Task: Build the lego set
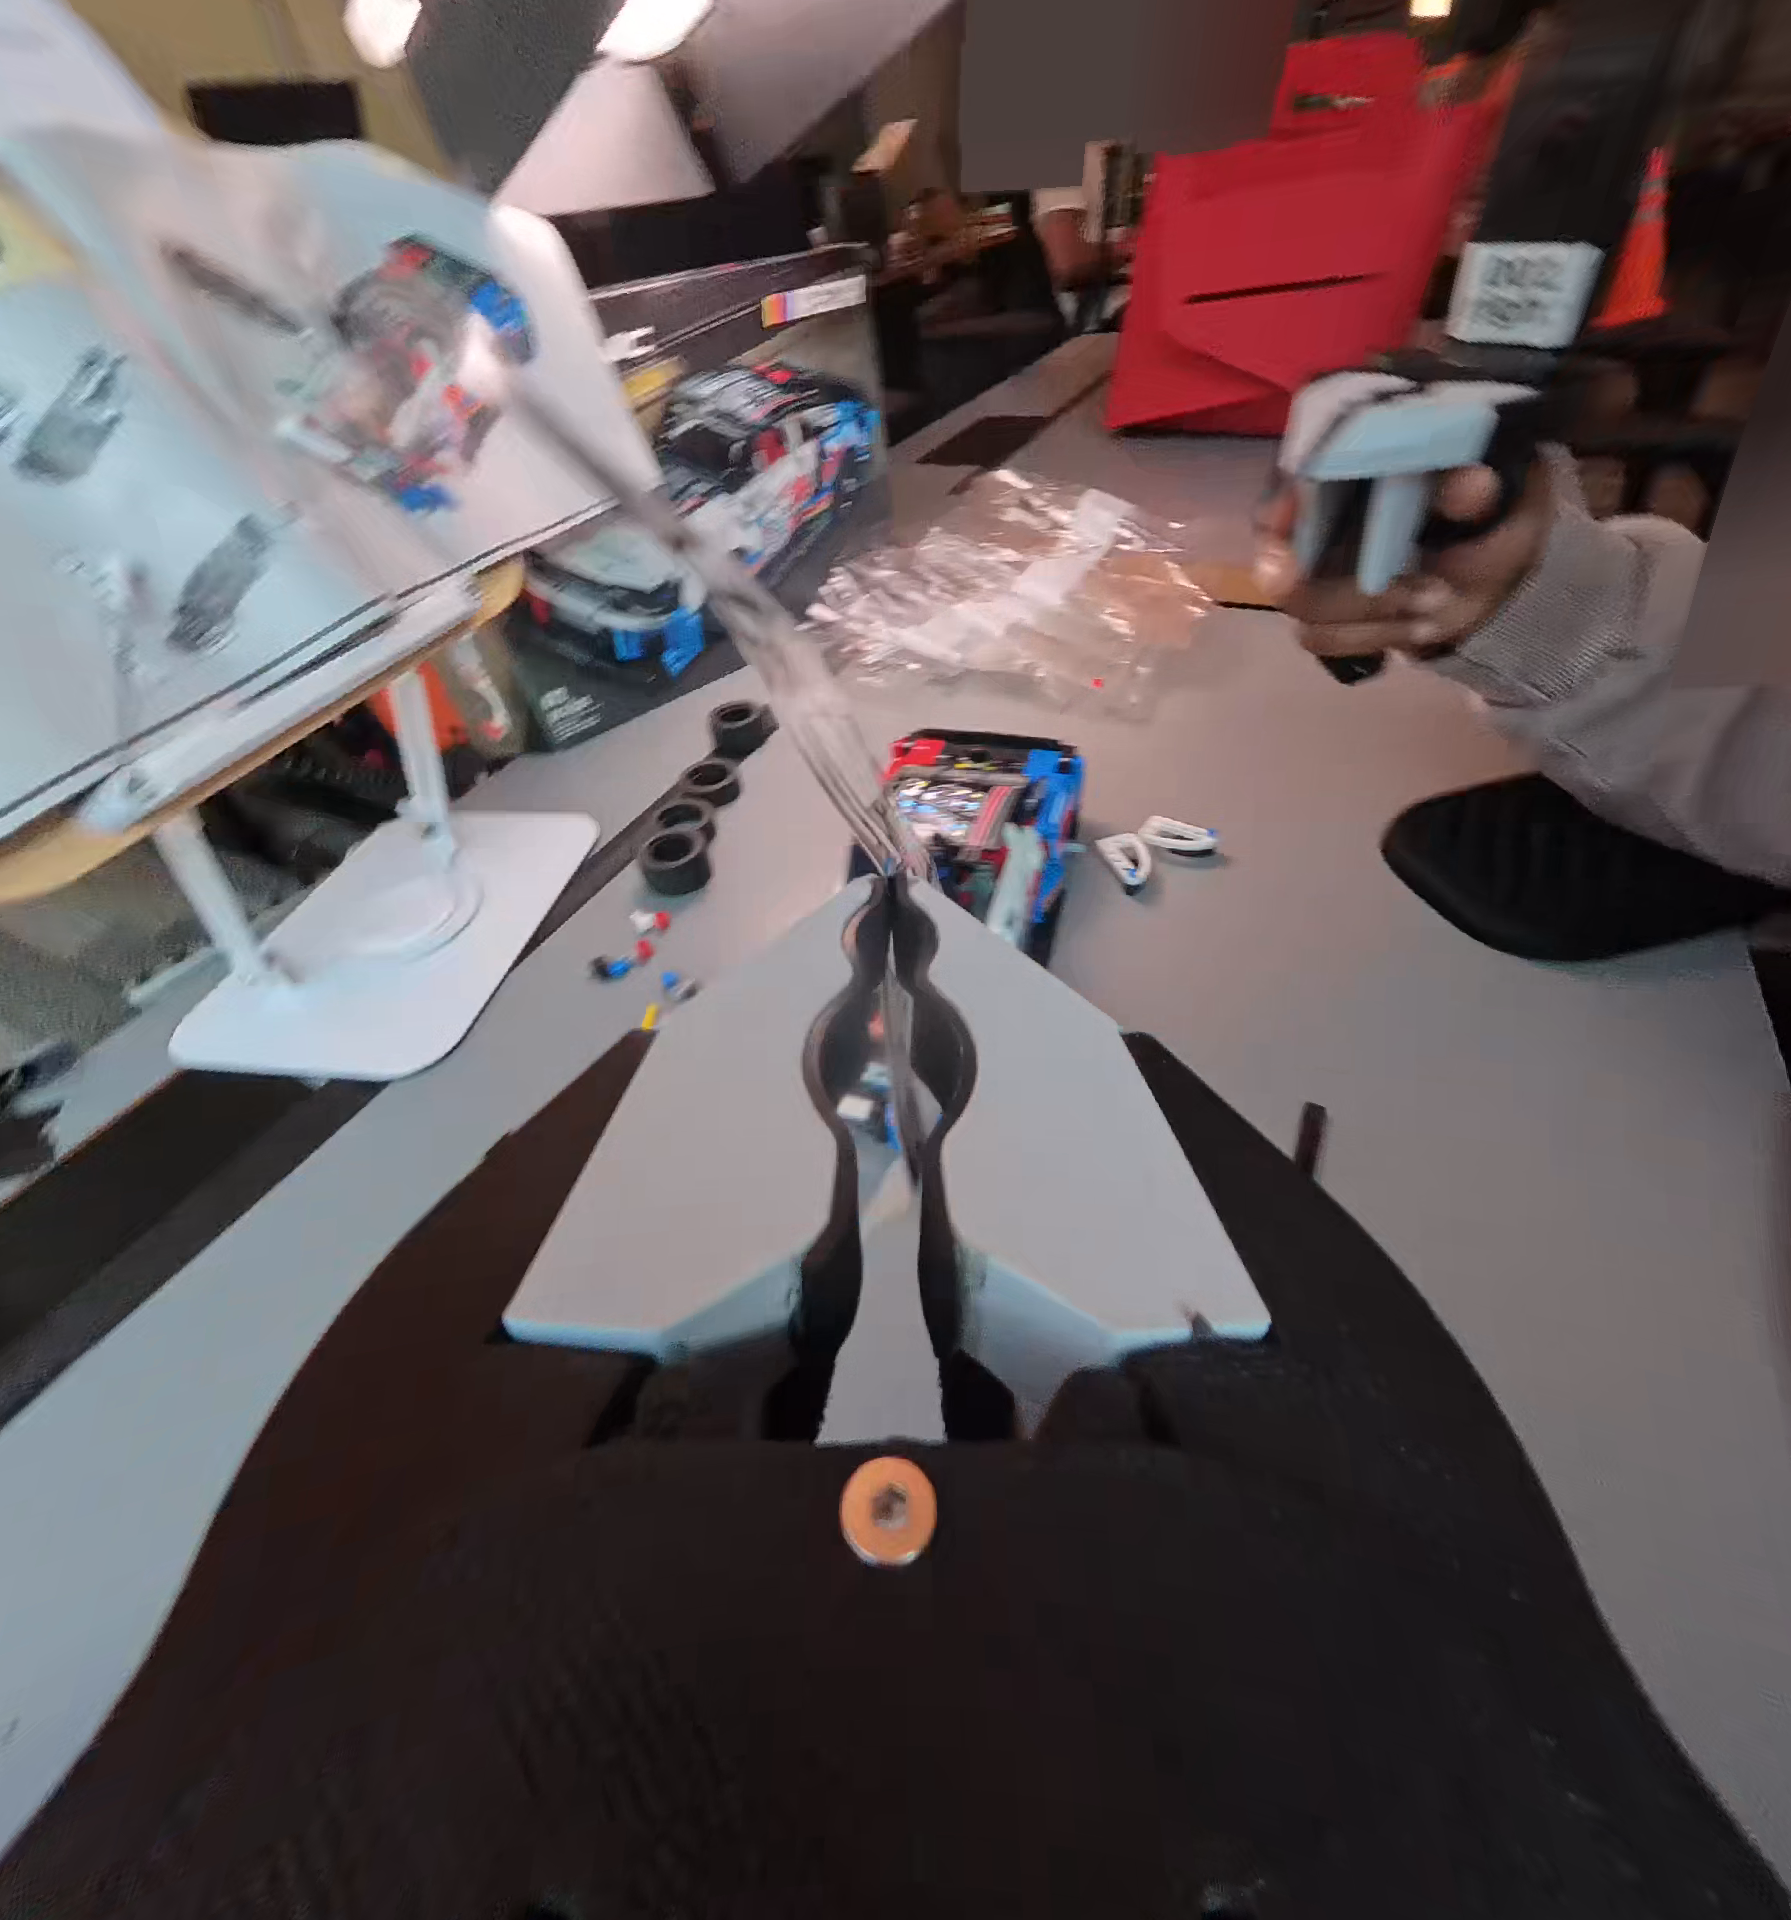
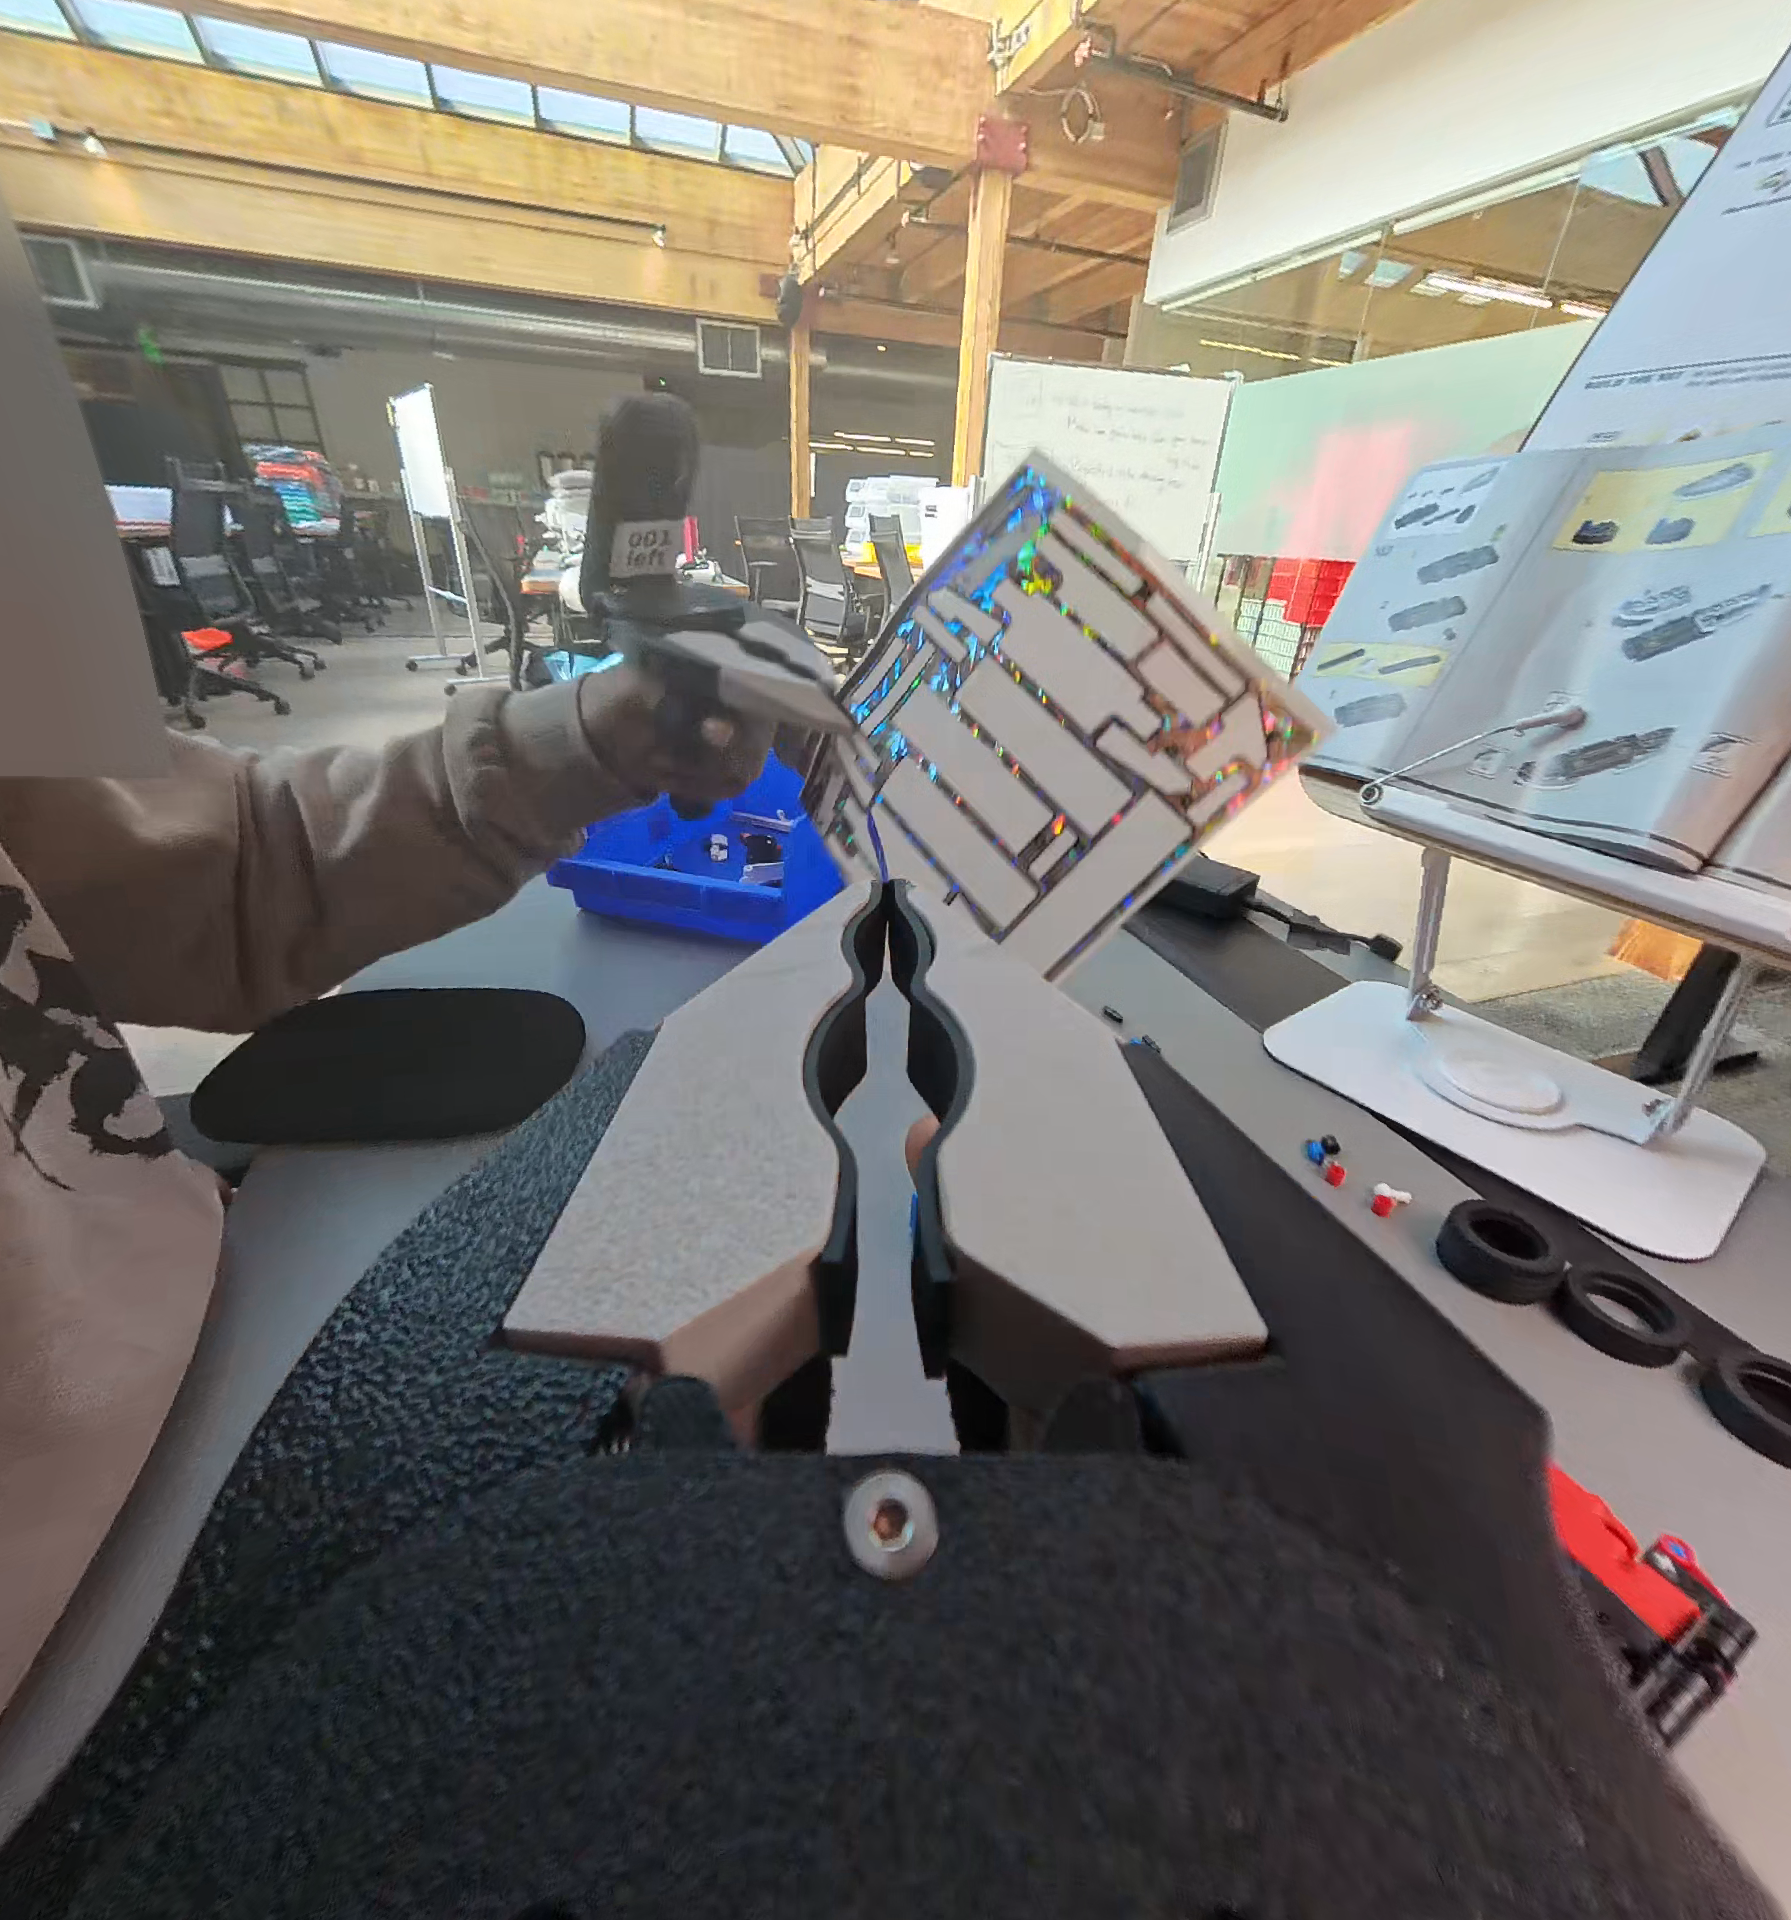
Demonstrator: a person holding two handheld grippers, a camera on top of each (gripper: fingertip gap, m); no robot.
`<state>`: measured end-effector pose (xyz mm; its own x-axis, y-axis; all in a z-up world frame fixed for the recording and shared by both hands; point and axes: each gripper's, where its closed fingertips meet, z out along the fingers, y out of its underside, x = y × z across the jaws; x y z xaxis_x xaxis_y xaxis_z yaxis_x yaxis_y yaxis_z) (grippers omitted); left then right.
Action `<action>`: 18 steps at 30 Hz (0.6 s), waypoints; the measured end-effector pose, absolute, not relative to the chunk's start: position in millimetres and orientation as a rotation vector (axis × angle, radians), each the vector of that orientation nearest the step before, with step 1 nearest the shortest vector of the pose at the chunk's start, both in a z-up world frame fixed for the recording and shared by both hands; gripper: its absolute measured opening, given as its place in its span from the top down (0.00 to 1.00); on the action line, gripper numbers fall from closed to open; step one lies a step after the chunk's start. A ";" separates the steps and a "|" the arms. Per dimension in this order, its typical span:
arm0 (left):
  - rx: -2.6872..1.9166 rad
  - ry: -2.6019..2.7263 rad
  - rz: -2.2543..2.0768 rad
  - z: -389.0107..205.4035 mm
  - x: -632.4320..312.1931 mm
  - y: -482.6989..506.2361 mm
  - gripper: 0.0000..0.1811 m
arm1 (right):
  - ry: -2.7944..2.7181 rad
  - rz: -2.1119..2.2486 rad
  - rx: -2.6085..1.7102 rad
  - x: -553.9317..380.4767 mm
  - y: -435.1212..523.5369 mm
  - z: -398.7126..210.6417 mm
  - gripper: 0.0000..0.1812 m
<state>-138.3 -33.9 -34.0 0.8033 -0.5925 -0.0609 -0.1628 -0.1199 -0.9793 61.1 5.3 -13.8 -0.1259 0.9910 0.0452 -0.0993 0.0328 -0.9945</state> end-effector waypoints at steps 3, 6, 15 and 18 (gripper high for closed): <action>-1.860 0.321 -0.475 -35.5 -225.1 6.3 1.00 | -1.235 1.320 -1.117 66.9 14.0 -37.8 1.00; -2.054 -0.063 -0.593 -72.6 -308.9 42.5 1.00 | -1.226 1.358 -1.192 64.8 19.2 -57.4 1.00; -2.202 -0.739 -0.395 -164.5 -451.6 81.4 0.93 | -1.232 1.350 -1.283 62.2 29.8 -77.8 1.00; -2.176 -0.803 -0.256 -161.8 -475.0 86.8 0.81 | -1.242 1.351 -1.295 58.3 27.9 -82.9 1.00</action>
<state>-475.0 86.8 -161.8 0.7796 0.4632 0.4215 0.6216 -0.4904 -0.6108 58.3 27.9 -82.9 -0.0848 0.9876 -0.1318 0.0481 -0.1281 -0.9906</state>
